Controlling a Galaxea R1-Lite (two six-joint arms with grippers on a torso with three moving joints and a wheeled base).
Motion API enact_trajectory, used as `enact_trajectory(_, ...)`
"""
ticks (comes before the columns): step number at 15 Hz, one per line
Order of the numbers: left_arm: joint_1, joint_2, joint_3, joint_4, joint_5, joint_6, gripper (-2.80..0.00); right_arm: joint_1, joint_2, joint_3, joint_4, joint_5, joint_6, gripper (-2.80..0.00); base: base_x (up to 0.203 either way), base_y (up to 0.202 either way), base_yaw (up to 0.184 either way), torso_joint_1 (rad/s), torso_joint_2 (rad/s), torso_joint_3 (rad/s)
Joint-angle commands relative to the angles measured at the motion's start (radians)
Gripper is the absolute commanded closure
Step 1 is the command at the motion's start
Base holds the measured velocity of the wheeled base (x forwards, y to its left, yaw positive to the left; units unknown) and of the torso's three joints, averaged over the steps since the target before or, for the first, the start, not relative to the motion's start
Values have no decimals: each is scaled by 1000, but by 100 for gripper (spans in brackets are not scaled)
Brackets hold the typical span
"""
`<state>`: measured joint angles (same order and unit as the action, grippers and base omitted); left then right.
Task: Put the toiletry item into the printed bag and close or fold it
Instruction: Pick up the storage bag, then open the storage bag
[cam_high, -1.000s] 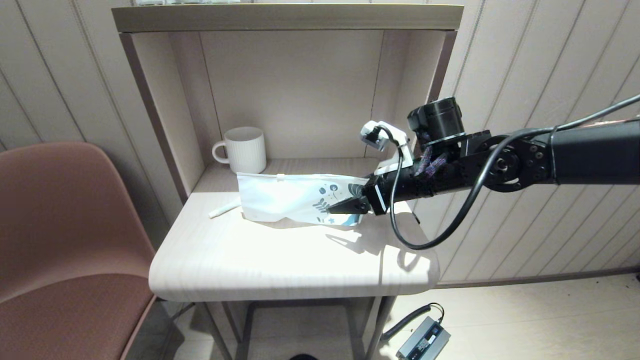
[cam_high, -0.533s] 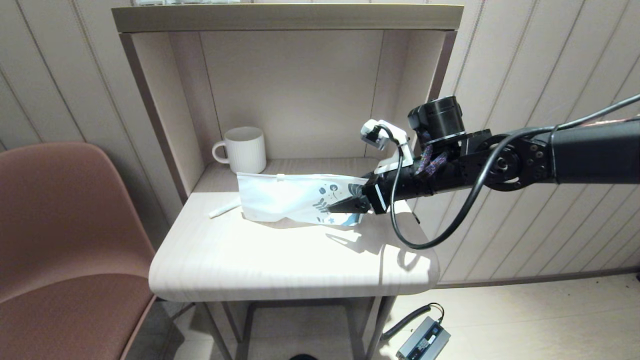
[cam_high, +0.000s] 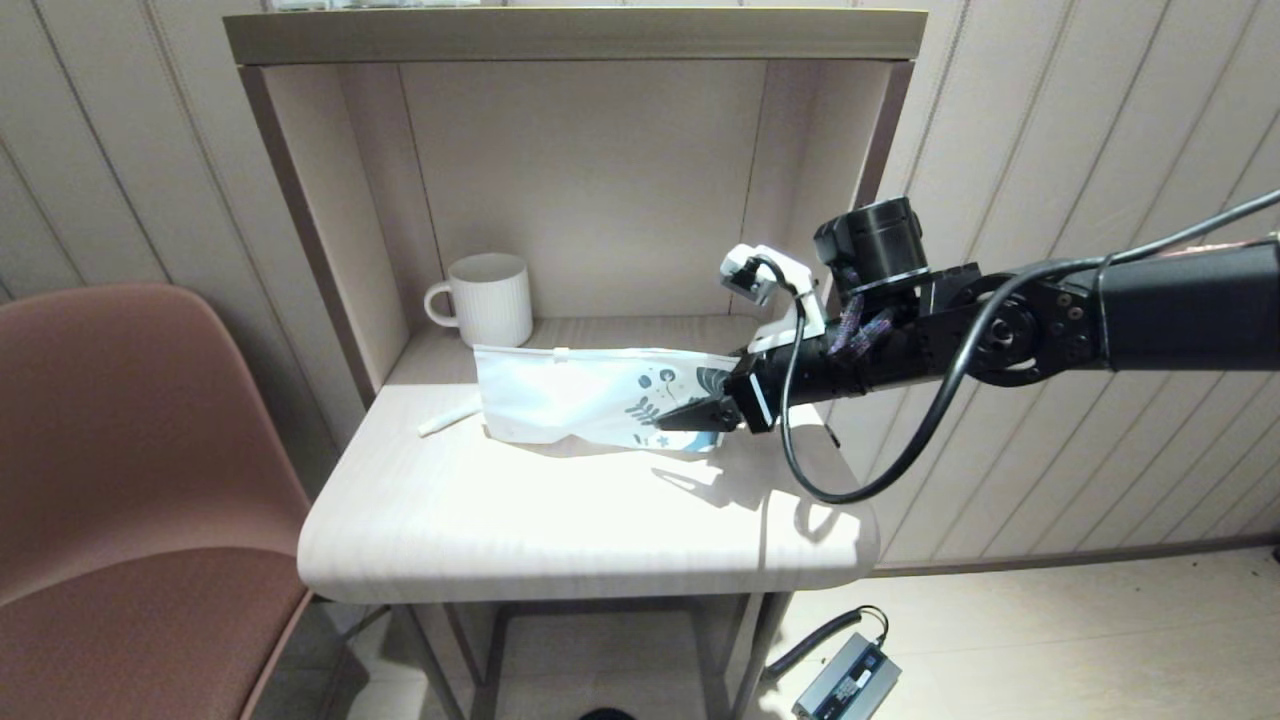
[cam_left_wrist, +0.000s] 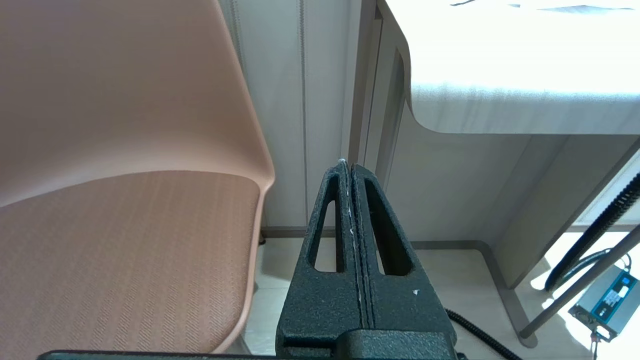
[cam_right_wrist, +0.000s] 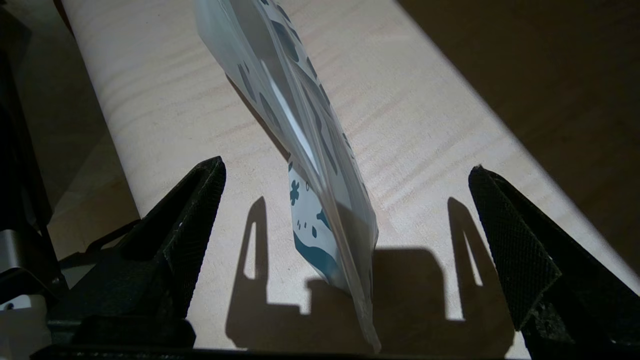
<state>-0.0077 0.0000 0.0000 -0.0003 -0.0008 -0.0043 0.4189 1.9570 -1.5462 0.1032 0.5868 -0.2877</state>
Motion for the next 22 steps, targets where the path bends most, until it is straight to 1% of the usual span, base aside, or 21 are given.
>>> enact_trajectory(1, 0, 0, 0, -1, -1, 0, 0, 0, -3, 1, 3, 4, -2, 0, 0, 0, 0, 0, 0, 0)
enact_trajectory(9, 0, 0, 0, -1, -1, 0, 0, 7, -1, 5, 0, 5, -2, 0, 0, 0, 0, 0, 0, 0)
enact_trajectory(11, -1, 0, 0, -1, 1, 0, 0, 23, -5, 17, 0, 5, -1, 0, 0, 0, 0, 0, 0, 0)
enact_trajectory(14, 0, 0, 0, -1, 4, 8, 0, 17, -39, 39, 1, 4, -1, 0, 0, 0, 0, 0, 0, 0)
enact_trajectory(15, 0, 2, -25, 4, 2, 13, 0, 14, -66, 59, 0, 4, -2, 0, 0, 0, 0, 0, 0, 0)
enact_trajectory(16, 0, 16, -90, 15, -6, 13, 0, 11, -94, 81, 1, 3, -1, 0, 0, 0, 0, 0, 0, 0)
enact_trajectory(17, 0, 55, -187, 38, -24, 9, 0, 3, -126, 95, 3, 2, -1, 0, 0, 0, 0, 0, 0, 0)
enact_trajectory(18, -1, 119, -298, 61, -47, 1, 0, -10, -164, 104, 5, 2, 0, 0, 0, 0, 0, 0, 0, 0)
enact_trajectory(20, -4, 293, -472, 78, -85, -19, 0, -29, -246, 108, 27, 1, 8, 0, 0, 0, 0, 0, 0, 0)
enact_trajectory(21, -6, 391, -569, 79, -116, -37, 0, -32, -294, 95, 77, 1, 16, 0, 0, 0, 0, 0, 0, 0)
enact_trajectory(22, -7, 486, -665, 78, -165, -57, 0, -33, -342, 76, 147, 1, 21, 0, 0, 0, 0, 0, 0, 0)
